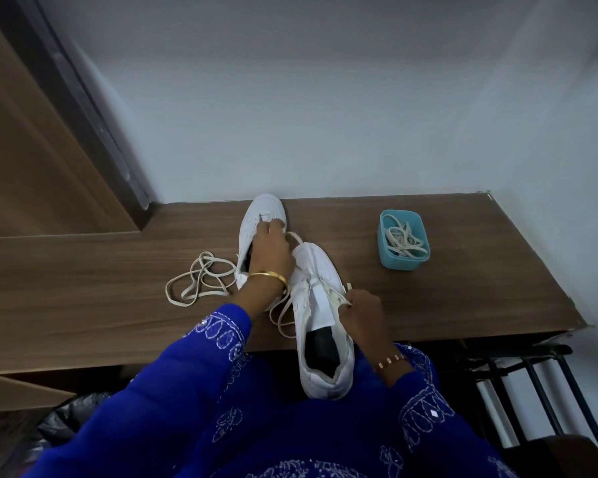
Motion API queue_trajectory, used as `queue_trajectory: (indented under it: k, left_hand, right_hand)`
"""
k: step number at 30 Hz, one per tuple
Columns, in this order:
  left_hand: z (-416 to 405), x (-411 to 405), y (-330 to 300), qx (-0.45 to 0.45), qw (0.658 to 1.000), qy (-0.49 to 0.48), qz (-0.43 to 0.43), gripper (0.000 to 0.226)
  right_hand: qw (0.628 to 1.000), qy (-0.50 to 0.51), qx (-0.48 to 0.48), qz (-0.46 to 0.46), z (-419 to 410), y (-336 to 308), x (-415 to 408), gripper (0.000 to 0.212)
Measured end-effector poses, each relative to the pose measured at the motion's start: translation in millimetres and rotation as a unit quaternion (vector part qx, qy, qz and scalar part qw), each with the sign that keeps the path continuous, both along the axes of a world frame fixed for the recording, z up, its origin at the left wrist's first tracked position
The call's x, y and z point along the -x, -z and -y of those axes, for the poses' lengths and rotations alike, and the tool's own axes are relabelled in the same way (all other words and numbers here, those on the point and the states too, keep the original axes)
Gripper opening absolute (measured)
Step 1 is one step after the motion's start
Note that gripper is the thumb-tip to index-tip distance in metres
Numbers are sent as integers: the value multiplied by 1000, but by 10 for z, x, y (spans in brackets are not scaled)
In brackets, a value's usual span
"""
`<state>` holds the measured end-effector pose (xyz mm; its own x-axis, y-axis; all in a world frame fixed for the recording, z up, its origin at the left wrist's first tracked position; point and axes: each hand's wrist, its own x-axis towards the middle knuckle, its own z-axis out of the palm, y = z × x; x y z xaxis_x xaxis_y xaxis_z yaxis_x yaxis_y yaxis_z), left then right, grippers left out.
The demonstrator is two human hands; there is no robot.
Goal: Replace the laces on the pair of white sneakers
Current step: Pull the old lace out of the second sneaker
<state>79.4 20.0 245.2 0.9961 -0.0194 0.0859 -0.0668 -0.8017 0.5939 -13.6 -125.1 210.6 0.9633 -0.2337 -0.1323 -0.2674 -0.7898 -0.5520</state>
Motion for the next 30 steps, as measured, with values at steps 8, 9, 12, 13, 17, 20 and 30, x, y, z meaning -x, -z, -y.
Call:
queue_trajectory:
  k: [8, 9, 12, 13, 17, 20, 30]
  left_hand:
    - [314, 151, 198, -317, 913, 255, 3, 41]
    - [302, 140, 226, -319, 912, 259, -15, 37]
    - [238, 76, 237, -306, 918, 250, -10, 30]
    - [216, 69, 224, -308, 918, 250, -1, 30]
    - [103, 60, 177, -217, 949, 229, 23, 28]
    - [39, 10, 40, 31, 995, 77, 51, 22]
    - [-20, 101, 288, -79, 978, 104, 164, 64]
  right_hand:
    - [1000, -5, -2, 13, -20, -59, 32, 40]
    - [1000, -7, 1, 13, -27, -65, 36, 41]
    - [1000, -9, 5, 16, -32, -83, 52, 40]
    - [1000, -10, 3, 15, -28, -83, 53, 40]
    - [1000, -18, -1, -2, -15, -83, 37, 40]
    - [1000, -21, -3, -6, -9, -96, 33, 40]
    - [1000, -13, -9, 6, -19, -71, 34, 42]
